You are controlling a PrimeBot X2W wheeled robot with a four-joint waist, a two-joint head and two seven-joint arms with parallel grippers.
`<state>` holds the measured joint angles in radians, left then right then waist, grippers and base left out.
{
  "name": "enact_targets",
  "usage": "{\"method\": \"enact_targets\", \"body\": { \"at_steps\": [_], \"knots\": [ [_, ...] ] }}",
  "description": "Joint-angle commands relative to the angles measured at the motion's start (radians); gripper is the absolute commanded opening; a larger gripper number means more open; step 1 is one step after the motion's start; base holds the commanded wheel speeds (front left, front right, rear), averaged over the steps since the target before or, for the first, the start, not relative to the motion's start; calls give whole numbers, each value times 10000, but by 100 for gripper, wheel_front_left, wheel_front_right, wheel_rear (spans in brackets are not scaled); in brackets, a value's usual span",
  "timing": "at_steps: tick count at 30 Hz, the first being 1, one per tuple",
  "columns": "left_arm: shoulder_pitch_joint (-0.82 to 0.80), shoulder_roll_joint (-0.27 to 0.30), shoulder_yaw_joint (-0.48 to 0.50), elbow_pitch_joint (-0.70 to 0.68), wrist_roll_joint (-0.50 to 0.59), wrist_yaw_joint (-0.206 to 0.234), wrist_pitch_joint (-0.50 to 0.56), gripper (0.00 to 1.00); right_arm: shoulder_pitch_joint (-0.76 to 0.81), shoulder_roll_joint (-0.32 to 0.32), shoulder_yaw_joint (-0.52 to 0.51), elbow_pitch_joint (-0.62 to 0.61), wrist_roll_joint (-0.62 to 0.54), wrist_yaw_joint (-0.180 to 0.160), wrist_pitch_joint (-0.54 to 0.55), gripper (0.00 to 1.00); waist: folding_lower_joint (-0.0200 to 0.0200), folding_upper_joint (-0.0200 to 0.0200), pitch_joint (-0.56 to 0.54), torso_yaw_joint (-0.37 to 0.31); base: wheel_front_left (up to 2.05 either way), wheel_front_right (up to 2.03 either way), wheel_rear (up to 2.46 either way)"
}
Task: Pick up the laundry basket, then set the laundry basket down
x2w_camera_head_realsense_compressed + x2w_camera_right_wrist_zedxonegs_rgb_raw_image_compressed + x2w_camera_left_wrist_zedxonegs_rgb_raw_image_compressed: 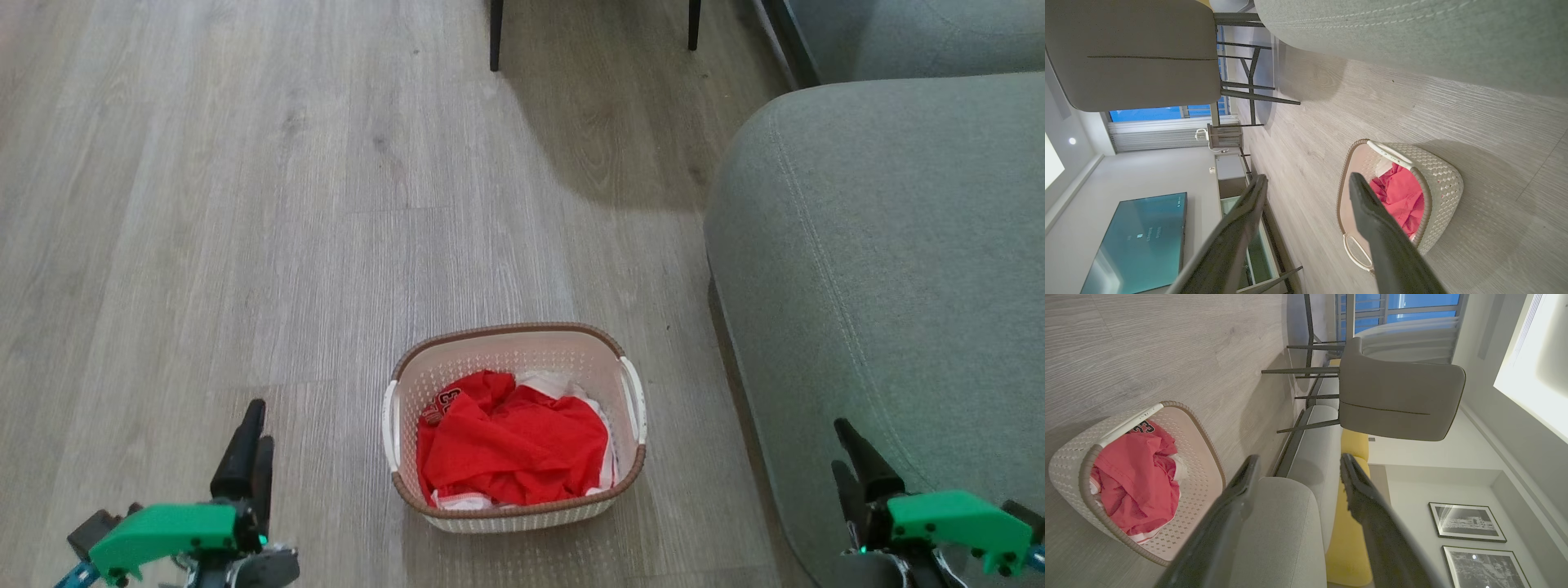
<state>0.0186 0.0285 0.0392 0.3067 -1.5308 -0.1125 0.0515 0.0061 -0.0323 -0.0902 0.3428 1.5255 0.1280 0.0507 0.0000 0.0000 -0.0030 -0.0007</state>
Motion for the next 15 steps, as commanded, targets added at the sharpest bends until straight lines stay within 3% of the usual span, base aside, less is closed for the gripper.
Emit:
{"method": "enact_targets", "body": {
  "at_steps": [1,15],
  "knots": [
    [-399,99,0,-357,83,50,-33,100,-416,-49,65,-339,-58,4,-65,100,0,0,0,0,0,0,0],
    [-422,114,-368,-935,1890,338,-449,100,-473,-66,328,-831,-1886,8,-476,100,0,0,-9,5,0,0,0]
  ]
}}
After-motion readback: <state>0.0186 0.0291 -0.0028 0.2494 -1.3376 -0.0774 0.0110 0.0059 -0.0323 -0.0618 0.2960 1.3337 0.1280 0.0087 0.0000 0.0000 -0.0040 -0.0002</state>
